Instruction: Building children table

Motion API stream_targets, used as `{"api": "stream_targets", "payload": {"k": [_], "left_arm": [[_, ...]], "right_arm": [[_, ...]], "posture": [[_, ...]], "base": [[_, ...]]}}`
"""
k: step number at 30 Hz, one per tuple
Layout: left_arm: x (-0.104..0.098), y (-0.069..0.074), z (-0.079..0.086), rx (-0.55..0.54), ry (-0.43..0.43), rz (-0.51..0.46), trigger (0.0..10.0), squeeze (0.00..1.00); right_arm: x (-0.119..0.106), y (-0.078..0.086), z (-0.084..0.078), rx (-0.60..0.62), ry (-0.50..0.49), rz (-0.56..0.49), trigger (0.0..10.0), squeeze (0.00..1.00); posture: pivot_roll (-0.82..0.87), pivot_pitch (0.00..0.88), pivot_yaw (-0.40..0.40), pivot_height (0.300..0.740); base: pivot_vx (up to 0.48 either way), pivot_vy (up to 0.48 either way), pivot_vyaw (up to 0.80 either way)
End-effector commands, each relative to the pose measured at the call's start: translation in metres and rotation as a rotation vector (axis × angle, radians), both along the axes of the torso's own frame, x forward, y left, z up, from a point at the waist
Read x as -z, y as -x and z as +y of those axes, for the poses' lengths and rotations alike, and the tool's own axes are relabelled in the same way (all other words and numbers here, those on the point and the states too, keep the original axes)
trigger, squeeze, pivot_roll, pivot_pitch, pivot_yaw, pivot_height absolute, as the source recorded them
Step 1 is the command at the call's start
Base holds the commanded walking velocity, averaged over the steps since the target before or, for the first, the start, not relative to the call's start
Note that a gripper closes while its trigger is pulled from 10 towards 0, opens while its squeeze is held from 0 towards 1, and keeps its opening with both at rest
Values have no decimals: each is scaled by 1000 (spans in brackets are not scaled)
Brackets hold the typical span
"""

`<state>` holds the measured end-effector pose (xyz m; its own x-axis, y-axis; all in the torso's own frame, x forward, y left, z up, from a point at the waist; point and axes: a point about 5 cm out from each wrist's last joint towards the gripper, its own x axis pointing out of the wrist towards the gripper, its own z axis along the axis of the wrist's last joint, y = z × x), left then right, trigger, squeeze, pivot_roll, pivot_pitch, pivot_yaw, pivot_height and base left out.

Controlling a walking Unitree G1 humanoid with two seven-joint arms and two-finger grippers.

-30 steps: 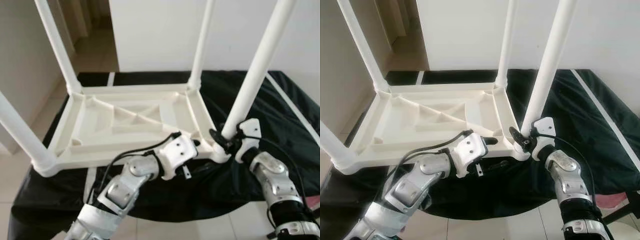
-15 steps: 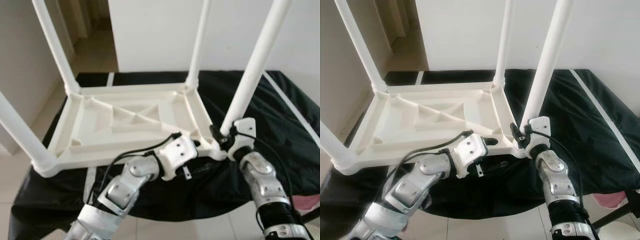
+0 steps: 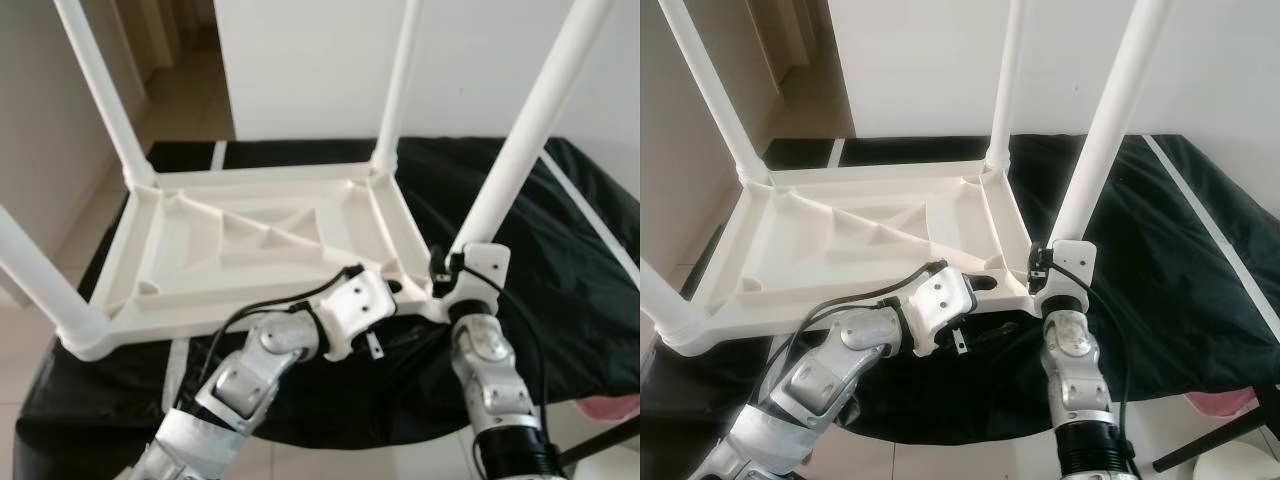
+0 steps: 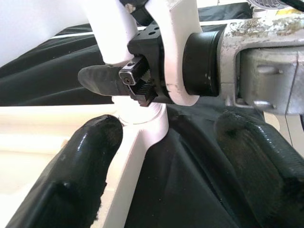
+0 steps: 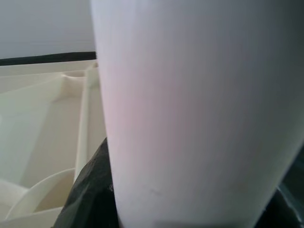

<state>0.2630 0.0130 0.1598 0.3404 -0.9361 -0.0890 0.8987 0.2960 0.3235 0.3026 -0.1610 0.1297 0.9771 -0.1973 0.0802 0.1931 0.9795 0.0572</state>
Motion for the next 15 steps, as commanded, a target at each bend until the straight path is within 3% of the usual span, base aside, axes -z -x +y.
{"api": "stream_targets", "payload": {"k": [1,4,14,15], "left_arm": [[3,3,-2,26,-19,1,10000,0],[4,4,-4,27,-9,7,10000,0],[2,0,-3,18,-18,-8,10000,0],[3,1,-3,22,-19,-8,10000,0]], "right_arm": [[18,6,-1,50,-36,93,10000,0],[16,7,-5,113,-47,94,10000,0],[10,7,1,86,-41,63,10000,0],[9,7,0,90,-38,59,10000,365]], "posture": [[-27,0,-31,740],[-32,0,-29,740],[-34,0,-28,740],[-35,0,-26,740]], "base": [[0,0,0],[0,0,0],[0,0,0],[0,0,0]]}}
